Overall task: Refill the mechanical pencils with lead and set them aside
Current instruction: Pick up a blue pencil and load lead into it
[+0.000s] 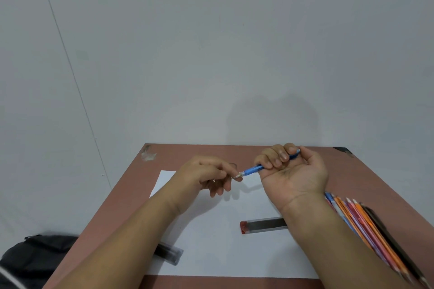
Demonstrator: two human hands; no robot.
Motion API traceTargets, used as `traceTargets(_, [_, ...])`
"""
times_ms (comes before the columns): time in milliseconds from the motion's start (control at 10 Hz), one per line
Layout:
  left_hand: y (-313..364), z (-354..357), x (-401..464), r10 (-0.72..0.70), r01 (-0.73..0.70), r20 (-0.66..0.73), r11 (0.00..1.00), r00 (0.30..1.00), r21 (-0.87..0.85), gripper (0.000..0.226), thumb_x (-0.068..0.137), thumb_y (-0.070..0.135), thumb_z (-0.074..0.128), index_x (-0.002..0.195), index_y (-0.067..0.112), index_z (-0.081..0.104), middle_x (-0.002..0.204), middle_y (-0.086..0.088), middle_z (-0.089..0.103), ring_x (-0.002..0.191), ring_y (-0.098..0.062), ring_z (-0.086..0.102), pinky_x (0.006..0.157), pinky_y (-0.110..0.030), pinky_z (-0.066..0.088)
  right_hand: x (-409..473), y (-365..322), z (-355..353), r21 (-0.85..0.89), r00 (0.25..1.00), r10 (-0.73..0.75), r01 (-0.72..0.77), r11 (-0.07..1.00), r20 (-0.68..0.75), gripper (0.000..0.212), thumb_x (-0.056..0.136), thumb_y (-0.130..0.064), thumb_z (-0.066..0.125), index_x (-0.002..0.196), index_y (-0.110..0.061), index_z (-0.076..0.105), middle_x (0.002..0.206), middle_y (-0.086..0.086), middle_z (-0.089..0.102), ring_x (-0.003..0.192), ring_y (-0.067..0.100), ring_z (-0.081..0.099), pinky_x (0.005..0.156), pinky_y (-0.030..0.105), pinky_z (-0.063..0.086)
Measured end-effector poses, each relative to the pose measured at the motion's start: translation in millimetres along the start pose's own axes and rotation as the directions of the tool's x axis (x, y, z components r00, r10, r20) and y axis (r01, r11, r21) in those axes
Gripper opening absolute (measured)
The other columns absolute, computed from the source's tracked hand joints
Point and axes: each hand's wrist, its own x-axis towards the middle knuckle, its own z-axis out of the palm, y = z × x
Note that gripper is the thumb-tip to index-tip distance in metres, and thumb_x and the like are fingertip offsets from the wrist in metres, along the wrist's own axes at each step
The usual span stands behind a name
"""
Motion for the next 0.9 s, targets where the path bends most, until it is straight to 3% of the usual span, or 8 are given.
traceTargets(400, [-2.7, 0.2, -0.9, 0.034, -0.035, 0.032, 0.999, 0.999, 0.036, 0.017, 0.085, 0.015, 0.065, 0.089, 0.020, 0.080, 0.078, 0.001, 0.070, 0.068, -0.017, 0.056, 0.062, -0.030, 0.044, -0.3, -0.3, 0.6, 0.013, 1.000, 0.001, -0.001, 1.000, -0.001, 0.033, 0.092, -0.025, 0.031, 0.062, -0.016, 0.042, 0.063, -0.001, 0.032, 0.051, 0.015, 0.027, 0.051, 0.027, 0.028])
traceTargets(900, [-5.8, 0.3, 0.9, 0.051, -0.052, 0.017, 0.996, 0.999, 0.068, 0.012, 0.087, 0.021, 0.066, 0.090, 0.017, 0.078, 0.078, -0.001, 0.070, 0.068, -0.016, 0.057, 0.063, -0.030, 0.045, -2.9, 2.4, 1.4, 0.010, 1.000, -0.007, 0.007, 1.000, 0.014, 0.025, 0.085, -0.024, 0.037, 0.062, -0.016, 0.041, 0.063, 0.000, 0.033, 0.052, 0.016, 0.029, 0.051, 0.028, 0.030])
